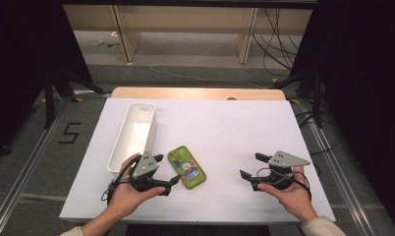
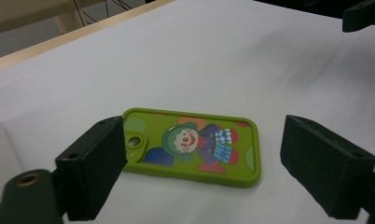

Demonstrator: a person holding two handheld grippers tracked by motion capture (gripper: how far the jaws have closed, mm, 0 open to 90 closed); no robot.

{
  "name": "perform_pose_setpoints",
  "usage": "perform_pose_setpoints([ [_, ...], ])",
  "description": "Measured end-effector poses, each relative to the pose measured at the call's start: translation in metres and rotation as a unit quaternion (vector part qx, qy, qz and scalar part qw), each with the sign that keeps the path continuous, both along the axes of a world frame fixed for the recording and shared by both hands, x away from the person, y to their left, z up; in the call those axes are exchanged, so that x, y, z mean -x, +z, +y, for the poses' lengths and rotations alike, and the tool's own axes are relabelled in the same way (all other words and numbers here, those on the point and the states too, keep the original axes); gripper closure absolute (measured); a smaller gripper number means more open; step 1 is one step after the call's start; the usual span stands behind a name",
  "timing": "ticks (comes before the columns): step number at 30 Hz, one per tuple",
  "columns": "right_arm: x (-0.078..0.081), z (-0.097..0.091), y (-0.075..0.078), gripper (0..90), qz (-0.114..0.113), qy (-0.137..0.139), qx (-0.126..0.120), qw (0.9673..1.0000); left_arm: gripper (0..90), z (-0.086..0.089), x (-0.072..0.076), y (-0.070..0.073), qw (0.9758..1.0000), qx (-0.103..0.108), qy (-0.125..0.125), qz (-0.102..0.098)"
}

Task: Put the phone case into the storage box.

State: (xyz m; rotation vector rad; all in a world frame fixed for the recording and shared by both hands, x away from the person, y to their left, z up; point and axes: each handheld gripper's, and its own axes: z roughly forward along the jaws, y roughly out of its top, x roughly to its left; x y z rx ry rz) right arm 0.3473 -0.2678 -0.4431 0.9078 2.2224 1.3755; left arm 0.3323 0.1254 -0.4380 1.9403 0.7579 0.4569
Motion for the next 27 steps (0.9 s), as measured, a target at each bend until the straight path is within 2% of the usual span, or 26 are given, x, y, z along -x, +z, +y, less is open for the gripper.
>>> perform_pose_setpoints([
  [12,-0.001,0.000,0.000,16.1,0.001,-0.003,-0.001,1.0000,20.6,-0.013,-0.009,-0.001,0.9999,0.002,-0.011,0.010],
  [16,-0.001,0.000,0.000,16.1,0.001,-0.003,-0.001,1.0000,27.8,-0.020,-0.014,-0.002,0.9997,-0.005,-0.019,0.012],
  [17,-0.001,0.000,0.000,16.1,0.002,-0.003,-0.002,1.0000,34.1,-0.022,-0.015,-0.002,0.9997,-0.005,-0.021,0.014],
  [18,-0.001,0.000,0.000,16.1,0.002,-0.003,-0.002,1.0000,34.1,-0.024,-0.016,-0.002,0.9996,-0.005,-0.022,0.016],
  [20,-0.001,0.000,0.000,16.1,0.002,-0.003,-0.002,1.0000,44.3,-0.029,-0.019,-0.003,0.9993,-0.003,-0.030,0.023],
  [23,-0.001,0.000,-0.001,16.2,0.002,-0.003,-0.003,1.0000,57.0,-0.034,-0.024,-0.003,0.9992,-0.011,-0.027,0.027],
  [24,-0.001,0.000,-0.001,16.2,0.002,-0.003,-0.003,1.0000,65.2,-0.037,-0.027,-0.003,0.9992,-0.012,-0.025,0.029],
  [25,-0.001,0.000,-0.001,16.2,0.002,-0.003,-0.003,1.0000,69.3,-0.039,-0.028,-0.003,0.9990,-0.016,-0.024,0.033],
  [27,-0.001,0.000,-0.001,16.3,0.002,-0.003,-0.002,1.0000,72.8,-0.042,-0.032,-0.003,0.9986,-0.024,-0.027,0.039],
])
